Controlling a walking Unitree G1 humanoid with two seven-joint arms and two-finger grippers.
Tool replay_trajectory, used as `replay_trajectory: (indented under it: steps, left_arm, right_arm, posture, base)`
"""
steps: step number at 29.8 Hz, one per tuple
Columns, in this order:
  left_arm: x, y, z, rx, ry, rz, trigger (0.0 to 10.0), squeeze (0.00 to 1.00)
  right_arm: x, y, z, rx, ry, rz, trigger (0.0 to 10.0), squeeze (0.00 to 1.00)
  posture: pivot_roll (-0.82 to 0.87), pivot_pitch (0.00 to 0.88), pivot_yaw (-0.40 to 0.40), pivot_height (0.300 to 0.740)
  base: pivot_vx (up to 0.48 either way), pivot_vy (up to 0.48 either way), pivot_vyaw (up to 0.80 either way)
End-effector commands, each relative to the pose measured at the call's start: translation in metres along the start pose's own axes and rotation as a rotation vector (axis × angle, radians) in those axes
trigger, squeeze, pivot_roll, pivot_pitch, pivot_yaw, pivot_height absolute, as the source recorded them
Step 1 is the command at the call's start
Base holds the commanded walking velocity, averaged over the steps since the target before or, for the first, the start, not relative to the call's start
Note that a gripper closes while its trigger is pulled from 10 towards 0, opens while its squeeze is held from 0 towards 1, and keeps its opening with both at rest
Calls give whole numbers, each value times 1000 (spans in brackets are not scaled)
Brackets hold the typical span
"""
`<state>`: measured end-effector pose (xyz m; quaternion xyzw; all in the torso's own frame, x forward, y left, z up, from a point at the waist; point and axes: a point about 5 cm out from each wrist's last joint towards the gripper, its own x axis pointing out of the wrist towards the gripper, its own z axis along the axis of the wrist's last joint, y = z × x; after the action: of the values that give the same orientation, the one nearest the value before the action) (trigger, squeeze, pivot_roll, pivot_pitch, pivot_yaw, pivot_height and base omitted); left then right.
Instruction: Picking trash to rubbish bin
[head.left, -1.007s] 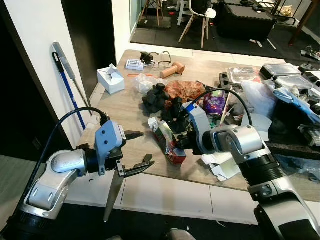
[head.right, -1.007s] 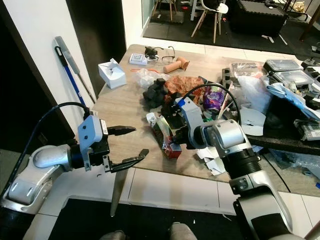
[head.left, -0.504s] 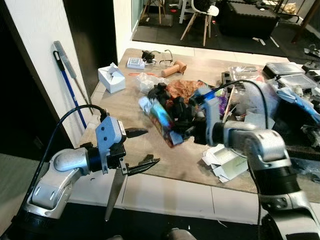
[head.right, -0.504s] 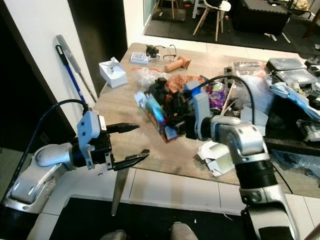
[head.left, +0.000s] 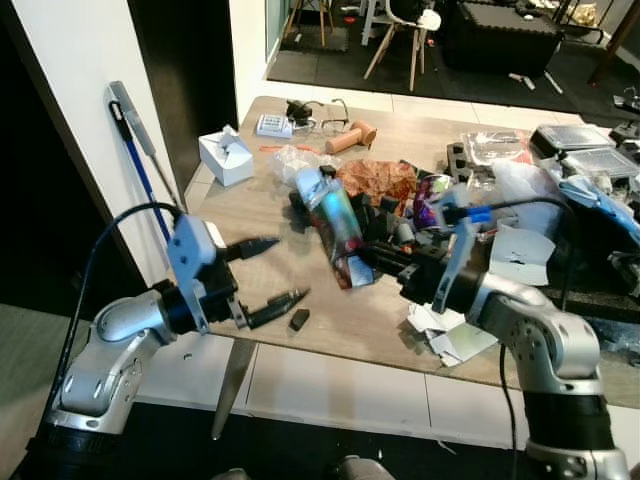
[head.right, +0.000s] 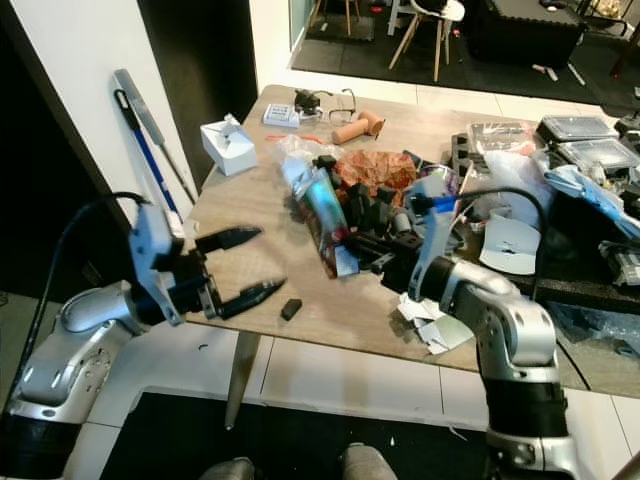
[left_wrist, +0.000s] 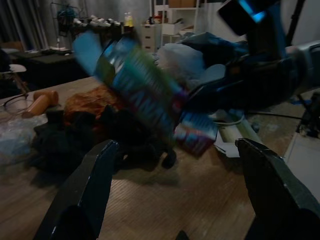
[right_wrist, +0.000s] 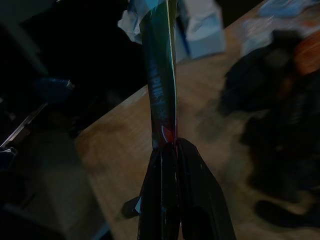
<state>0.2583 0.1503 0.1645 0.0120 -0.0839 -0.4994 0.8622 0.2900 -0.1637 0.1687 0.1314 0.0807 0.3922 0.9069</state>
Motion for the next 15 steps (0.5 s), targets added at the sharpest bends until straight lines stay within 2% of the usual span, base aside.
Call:
replay_trajectory:
  steps: [1,2,4,7,9,15]
  left_arm:
    - [-1,1,-1,-9,-16,16,10000,0]
    - [-1,1,-1,-9,-16,16,10000,0]
    - [-3,1,-6,-29,-20,70,10000,0]
    - [-3,1,-6,-29,-20,70,10000,0]
    - [0,3,-11,-55,-21,122,10000,0]
    - [4,7,-11,-69,-22,143,10000,0]
  right_arm:
    - [-4,-1,4,-21,-32,-15,10000,0]
    - [-4,-1,4,-21,-32,-15,10000,0]
    - [-10,-11,9,-2,-119,-51,10000,0]
    - [-10,-11,9,-2,-119,-51,10000,0]
    - [-9,-17,13,44,-186,-66,10000,0]
    - [-6,-16,11,60,-198,-66,10000,0]
  posture:
    - [-43,0,-43,740]
    - [-43,0,-43,740]
    - [-41,0,-57,740]
    - [-41,0,-57,740]
    - [-36,0,-54,740]
    - [-41,0,-47,740]
  base:
    - [0,0,0]
    - [0,0,0]
    - [0,0,0]
    - [0,0,0]
    - [0,0,0]
    - [0,0,0]
